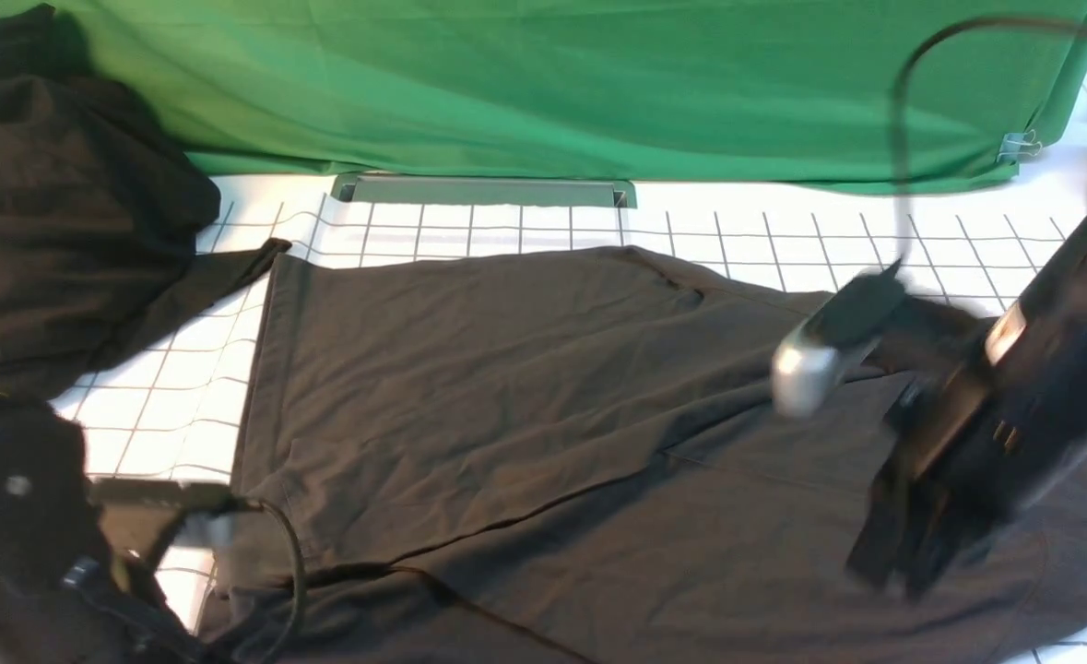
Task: Fold a long-sleeved shirt over a white checkered tablecloth.
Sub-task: 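Grasp the near edge of the shirt at its hem and shoulder corners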
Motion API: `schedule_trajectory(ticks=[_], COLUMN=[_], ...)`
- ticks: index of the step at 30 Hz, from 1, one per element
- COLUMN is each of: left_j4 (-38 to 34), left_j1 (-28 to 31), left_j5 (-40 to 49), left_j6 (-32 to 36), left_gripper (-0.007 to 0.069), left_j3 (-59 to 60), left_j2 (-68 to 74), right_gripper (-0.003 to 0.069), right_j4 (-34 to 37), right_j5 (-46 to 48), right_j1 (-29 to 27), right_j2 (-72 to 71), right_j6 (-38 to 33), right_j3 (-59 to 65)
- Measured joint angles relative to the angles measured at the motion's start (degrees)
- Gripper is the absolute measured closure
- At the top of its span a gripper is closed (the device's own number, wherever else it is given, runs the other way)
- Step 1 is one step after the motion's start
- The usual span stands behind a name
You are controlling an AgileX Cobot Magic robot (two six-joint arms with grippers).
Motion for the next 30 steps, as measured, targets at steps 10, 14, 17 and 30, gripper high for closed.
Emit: schedule_trajectory(ticks=[10,14,17,30], left_j4=[2.98,3.41,3.41,2.91], left_j1=[0.0,0.0,0.0,0.0], left_j5=[3.35,2.07,1.52,0.57], left_j6=[-0.75,-0.99,-0.99,-0.99], left_gripper=[0.0605,0.0605,0.0605,0.0605], left_j3=[-0.37,-0.37,-0.37,-0.44], left_j2=[-2.09,-2.09,-2.09,-2.09], right_gripper=[0.0274,0.0142,0.0133,0.0489], right_j4=[-3.92,-5.18,-7.01,-14.14], right_j5=[-17.56,-26.81,-30.07,-36.29], right_j1=[13.89,16.44,16.62,16.62], right_j2=[-0.38,-0.45,-0.39,6.53], right_j6=[0.97,2.12,2.22,10.51], right_j3=[16.84,20.99,22.51,23.02])
